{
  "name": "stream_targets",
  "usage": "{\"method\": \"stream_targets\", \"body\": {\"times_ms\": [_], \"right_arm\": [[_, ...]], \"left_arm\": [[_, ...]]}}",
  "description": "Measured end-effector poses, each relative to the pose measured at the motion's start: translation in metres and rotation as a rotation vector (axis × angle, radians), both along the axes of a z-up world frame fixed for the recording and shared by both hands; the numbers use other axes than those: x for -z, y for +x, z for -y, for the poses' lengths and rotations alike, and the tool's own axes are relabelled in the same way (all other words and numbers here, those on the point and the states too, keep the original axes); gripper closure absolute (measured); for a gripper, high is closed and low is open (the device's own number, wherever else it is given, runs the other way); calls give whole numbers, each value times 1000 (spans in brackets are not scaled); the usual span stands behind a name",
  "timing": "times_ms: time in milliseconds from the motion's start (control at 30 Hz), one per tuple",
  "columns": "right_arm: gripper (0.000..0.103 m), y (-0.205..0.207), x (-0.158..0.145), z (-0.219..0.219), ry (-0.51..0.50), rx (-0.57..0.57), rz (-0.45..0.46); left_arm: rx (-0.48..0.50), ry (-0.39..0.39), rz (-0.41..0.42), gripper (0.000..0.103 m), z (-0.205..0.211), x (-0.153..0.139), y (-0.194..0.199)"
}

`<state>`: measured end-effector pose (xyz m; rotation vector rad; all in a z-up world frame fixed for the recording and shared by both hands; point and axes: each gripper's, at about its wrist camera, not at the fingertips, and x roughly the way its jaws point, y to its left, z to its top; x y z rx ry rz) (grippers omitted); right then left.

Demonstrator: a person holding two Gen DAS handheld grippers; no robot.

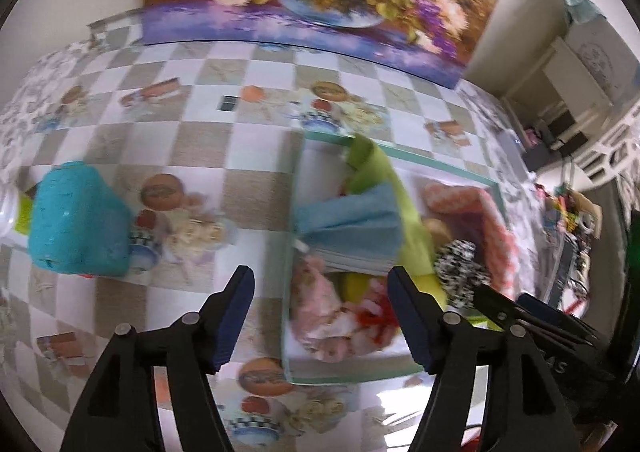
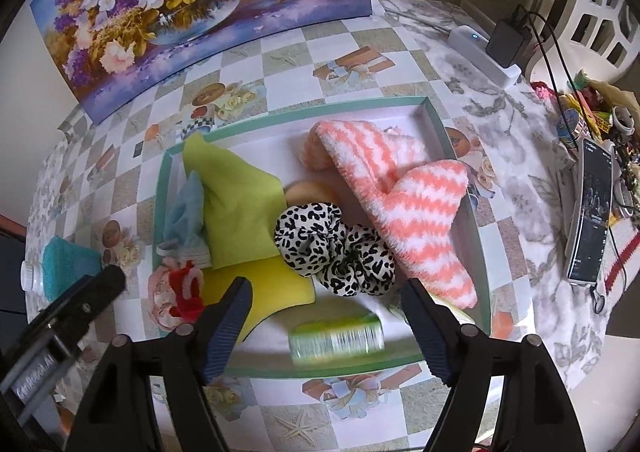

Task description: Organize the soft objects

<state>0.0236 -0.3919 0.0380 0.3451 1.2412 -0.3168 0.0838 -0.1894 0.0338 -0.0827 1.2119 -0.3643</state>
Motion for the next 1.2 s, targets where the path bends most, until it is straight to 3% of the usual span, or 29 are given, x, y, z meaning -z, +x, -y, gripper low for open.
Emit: {"method": "stream_targets", "body": {"times_ms": [200, 233, 267, 300, 1200], "right_arm": [[17, 2, 3, -4, -13, -12, -5], [13, 3, 4, -4, -13, -13, -9], [1, 3, 5, -5, -13, -14, -11], [0, 3, 6, -5, -12, -12, -10], [0, -5, 2, -39, -49, -79, 0]], "left_arm": [[-55, 81, 21, 17, -14, 6, 5], [-62, 95, 21, 16, -16, 8, 6], [-68, 109, 21, 9, -18, 9, 7], [-75, 119, 22, 4, -20, 11, 7], [-153, 135, 51, 3, -56, -1, -8]]}}
